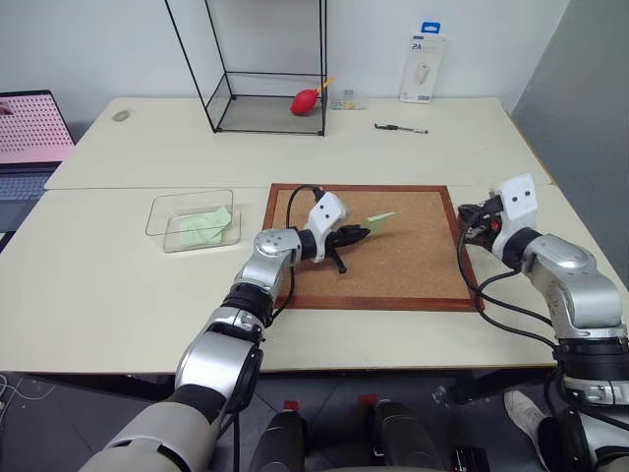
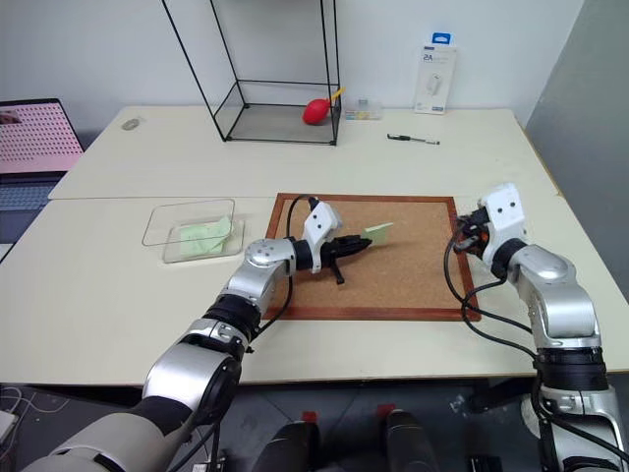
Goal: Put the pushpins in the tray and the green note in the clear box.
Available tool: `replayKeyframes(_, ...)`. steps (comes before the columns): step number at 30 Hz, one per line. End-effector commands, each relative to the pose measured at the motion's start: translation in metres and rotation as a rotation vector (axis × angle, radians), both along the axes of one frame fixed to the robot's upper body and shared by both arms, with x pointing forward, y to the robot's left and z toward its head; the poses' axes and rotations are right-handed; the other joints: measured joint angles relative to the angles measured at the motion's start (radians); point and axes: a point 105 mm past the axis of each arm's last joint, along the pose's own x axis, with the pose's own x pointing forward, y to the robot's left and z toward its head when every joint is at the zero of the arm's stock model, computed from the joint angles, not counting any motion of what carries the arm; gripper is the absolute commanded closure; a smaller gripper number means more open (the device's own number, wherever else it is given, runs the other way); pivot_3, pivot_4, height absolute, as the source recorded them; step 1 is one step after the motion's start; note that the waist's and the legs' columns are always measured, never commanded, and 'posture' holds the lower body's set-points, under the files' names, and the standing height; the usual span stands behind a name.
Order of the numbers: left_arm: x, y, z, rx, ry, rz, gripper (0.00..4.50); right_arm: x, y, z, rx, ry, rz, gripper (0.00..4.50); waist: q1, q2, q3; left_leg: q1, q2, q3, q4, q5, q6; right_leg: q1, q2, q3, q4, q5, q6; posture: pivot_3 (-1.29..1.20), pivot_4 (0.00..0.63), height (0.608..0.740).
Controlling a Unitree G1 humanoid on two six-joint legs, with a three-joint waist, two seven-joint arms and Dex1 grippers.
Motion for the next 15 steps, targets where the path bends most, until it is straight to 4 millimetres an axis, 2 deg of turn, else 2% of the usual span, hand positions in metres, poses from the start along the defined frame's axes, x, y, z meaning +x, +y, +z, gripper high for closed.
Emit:
replayKeyframes(1, 0.000, -0.001, 0.014, -0.001, -0.074, -0.009, 4.50, 0.008, -0.017, 0.000, -0.084, -0.040, -0.055, 4.50, -0.001, 0.000, 0.000, 0.000, 0.000, 0.000, 0.000, 0.000, 0.000, 0.000, 0.000, 0.000, 0.000, 0.000, 0.000, 0.00, 0.150, 0.740)
replayKeyframes(6, 0.000, 0.000, 0.015, 0.005, -0.080, -0.006, 4.50, 0.018, -0.030, -0.011, -0.114, -0.025, -0.104, 4.50, -0.001, 0.000, 0.000, 0.000, 0.000, 0.001, 0.000, 0.000, 0.000, 0.000, 0.000, 0.001, 0.000, 0.000, 0.000, 0.00, 0.150, 0.740)
replayKeyframes(15, -0.001, 0.001, 0.015, 0.012, -0.084, -0.007, 4.50, 0.026, -0.039, -0.018, -0.107, -0.023, -0.146, 2.48, -0.002, 0.000, 0.000, 0.000, 0.000, 0.001, 0.000, 0.000, 0.000, 0.000, 0.000, 0.001, 0.000, 0.000, 0.000, 0.00, 0.150, 0.740)
